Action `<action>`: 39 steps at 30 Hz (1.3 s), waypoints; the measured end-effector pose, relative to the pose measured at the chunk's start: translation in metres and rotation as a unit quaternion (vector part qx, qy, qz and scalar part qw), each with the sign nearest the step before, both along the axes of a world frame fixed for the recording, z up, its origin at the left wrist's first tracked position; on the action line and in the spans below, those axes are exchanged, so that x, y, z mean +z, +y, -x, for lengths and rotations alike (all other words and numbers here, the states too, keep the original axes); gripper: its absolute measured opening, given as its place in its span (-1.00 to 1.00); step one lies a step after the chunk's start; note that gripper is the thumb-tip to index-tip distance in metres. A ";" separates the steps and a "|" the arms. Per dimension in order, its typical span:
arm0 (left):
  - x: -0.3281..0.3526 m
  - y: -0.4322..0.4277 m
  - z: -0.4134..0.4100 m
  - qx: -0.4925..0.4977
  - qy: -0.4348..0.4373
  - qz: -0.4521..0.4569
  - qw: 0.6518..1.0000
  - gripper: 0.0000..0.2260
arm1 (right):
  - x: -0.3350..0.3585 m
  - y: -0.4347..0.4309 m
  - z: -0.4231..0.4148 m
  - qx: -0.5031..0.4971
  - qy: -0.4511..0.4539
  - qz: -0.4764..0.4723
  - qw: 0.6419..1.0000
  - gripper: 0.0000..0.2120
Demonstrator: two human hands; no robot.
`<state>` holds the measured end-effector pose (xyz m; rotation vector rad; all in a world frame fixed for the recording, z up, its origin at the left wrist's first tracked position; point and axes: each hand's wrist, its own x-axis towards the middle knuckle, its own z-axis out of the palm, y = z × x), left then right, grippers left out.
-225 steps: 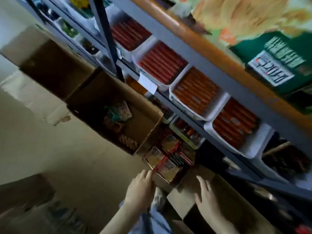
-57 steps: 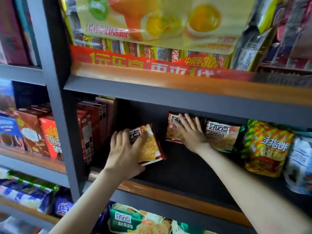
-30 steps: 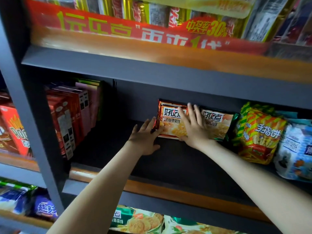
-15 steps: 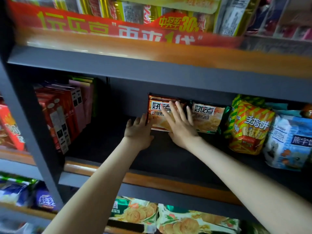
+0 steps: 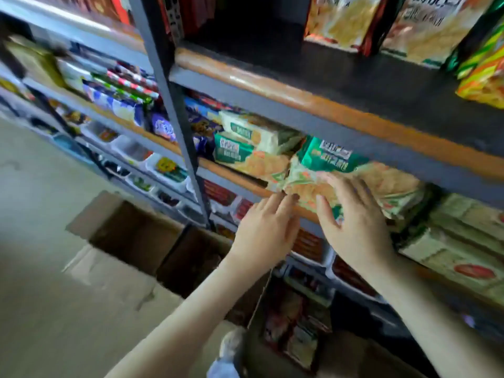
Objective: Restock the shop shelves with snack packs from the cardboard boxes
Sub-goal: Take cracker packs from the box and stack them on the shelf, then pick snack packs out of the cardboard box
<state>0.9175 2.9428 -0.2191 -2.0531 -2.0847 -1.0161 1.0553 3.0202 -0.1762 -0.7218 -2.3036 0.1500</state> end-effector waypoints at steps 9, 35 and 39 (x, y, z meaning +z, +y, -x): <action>-0.247 -0.124 -0.077 0.085 -0.139 0.388 0.907 -0.61 | -0.261 -0.044 -0.122 -0.057 -0.208 0.222 0.951 -0.62; -0.731 -0.125 -0.229 -0.027 -0.093 0.463 0.881 -0.49 | -0.786 -0.033 -0.223 -0.261 -0.349 0.269 0.859 -0.39; -0.716 -0.111 -0.238 0.073 -0.373 0.497 0.780 -0.67 | -0.785 -0.034 -0.241 -0.219 -0.293 0.231 0.902 -0.57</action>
